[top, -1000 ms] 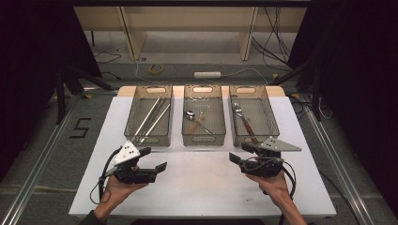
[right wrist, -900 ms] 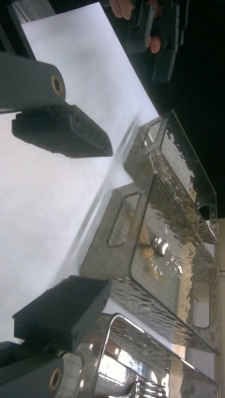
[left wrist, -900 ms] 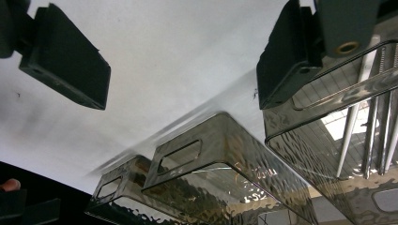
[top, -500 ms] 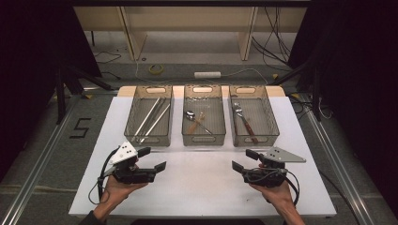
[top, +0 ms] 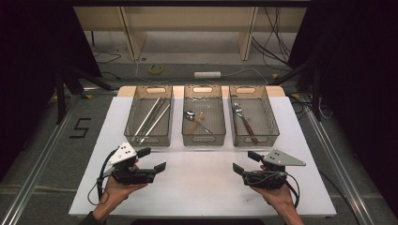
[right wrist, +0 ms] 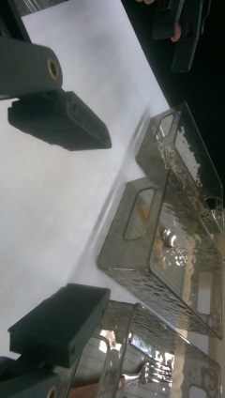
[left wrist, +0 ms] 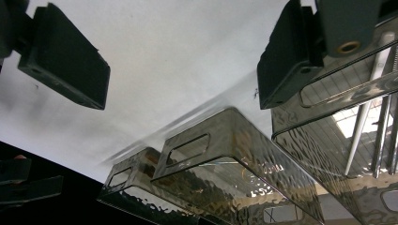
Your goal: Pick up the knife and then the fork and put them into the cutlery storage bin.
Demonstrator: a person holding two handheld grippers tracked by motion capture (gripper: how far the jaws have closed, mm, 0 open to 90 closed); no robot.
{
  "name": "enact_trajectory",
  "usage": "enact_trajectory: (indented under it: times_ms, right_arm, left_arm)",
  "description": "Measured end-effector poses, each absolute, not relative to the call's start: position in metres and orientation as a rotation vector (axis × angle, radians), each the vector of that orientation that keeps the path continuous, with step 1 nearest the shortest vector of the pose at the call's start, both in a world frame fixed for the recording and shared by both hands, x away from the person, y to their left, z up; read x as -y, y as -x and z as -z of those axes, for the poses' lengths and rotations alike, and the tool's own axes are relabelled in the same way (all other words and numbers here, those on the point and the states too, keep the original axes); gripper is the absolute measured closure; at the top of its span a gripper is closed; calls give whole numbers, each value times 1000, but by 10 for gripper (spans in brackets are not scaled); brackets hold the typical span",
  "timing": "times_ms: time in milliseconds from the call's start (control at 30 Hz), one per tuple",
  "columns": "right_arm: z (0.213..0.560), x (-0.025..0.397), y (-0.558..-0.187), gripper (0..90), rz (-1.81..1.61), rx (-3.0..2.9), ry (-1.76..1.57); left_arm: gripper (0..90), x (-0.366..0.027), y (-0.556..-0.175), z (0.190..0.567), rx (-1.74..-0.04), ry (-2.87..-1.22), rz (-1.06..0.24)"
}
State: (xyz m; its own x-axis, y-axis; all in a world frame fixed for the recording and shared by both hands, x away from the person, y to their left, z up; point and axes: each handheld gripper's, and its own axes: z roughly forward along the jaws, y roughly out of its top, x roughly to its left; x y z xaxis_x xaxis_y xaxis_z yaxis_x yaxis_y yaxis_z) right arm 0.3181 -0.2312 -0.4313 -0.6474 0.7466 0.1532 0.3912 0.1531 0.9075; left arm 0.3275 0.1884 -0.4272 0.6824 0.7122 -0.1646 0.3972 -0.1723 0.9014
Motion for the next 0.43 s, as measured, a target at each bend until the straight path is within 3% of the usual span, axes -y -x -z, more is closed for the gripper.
enact_trajectory:
  times_ms: [433]
  right_arm:
    - [430, 232, -318, 244, -1487, -2094, -1094]
  left_arm:
    - [169, -188, -328, 427, -883, -1798, -358]
